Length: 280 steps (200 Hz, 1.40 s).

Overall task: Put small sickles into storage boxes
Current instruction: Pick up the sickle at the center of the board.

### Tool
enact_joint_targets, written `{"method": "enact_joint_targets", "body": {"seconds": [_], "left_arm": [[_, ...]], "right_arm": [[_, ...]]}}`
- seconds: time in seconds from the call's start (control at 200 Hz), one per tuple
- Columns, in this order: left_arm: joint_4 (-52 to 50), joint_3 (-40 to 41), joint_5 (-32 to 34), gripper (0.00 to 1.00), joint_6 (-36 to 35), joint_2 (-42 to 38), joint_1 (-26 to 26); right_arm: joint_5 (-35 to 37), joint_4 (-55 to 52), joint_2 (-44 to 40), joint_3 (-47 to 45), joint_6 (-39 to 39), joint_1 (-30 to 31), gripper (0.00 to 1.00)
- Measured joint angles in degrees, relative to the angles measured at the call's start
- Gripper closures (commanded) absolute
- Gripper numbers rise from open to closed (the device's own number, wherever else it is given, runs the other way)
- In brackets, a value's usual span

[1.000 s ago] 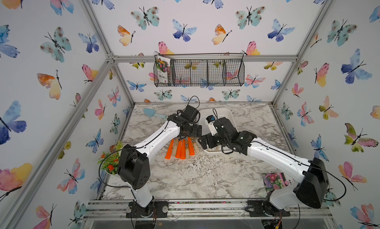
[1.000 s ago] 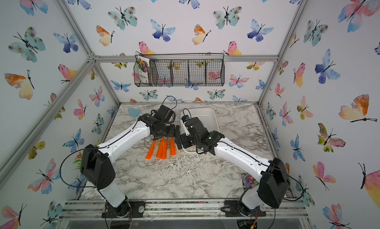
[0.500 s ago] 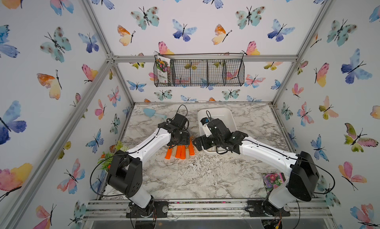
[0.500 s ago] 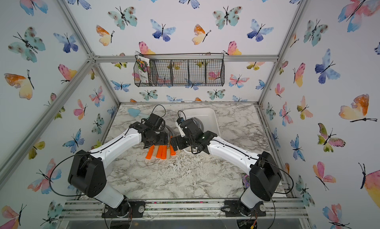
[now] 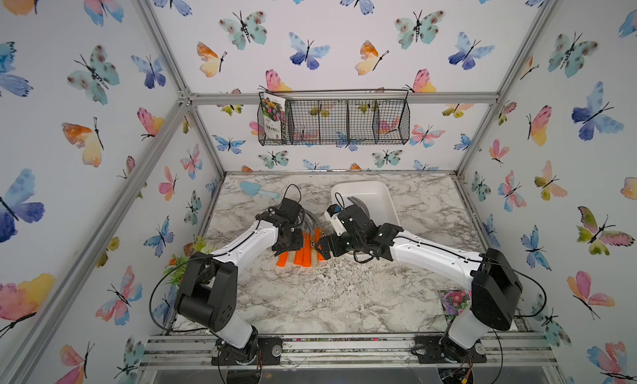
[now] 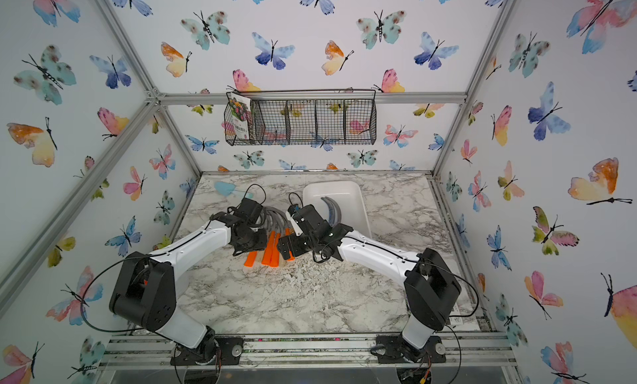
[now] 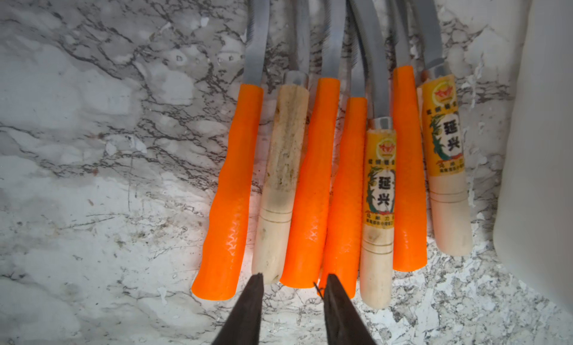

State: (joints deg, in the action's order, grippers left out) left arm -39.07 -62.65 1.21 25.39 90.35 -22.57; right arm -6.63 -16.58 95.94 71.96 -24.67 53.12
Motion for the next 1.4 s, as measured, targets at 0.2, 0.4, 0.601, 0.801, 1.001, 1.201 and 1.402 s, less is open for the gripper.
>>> {"method": "enact_joint_targets", "body": {"seconds": [0.2, 0.4, 0.601, 0.801, 1.001, 1.201, 1.402], "left_arm": [[1.5, -0.5, -0.5, 0.67, -1.1, 2.6, 1.9], [2.6, -2.4, -1.1, 0.70, -2.5, 7.7, 2.4], [3.8, -3.2, -1.8, 0.76, -3.1, 10.6, 2.4], [4.5, -3.9, -2.0, 0.74, -3.5, 13.0, 2.4], [5.8, -4.2, -2.0, 0.71, -3.6, 15.2, 2.5], [6.8, -4.4, -2.0, 0.70, -3.8, 16.1, 2.5], [6.8, -4.5, -2.0, 0.83, -3.9, 16.2, 2.5]], "right_arm": [[-0.8, 0.4, 2.2, 0.0, -0.5, 0.2, 0.02], [-1.2, 0.4, 3.4, 0.5, -0.9, 0.2, 0.02], [-1.4, 0.7, 4.9, 0.9, -0.8, 0.2, 0.02], [-1.4, 0.7, 5.5, 1.8, -0.8, 0.2, 0.02], [-1.4, 0.7, 5.5, 2.1, -0.3, 0.2, 0.02], [-1.3, 0.7, 5.5, 2.1, -0.2, 0.2, 0.02], [-1.2, 0.7, 5.4, 1.6, -0.2, 0.2, 0.02]]}}
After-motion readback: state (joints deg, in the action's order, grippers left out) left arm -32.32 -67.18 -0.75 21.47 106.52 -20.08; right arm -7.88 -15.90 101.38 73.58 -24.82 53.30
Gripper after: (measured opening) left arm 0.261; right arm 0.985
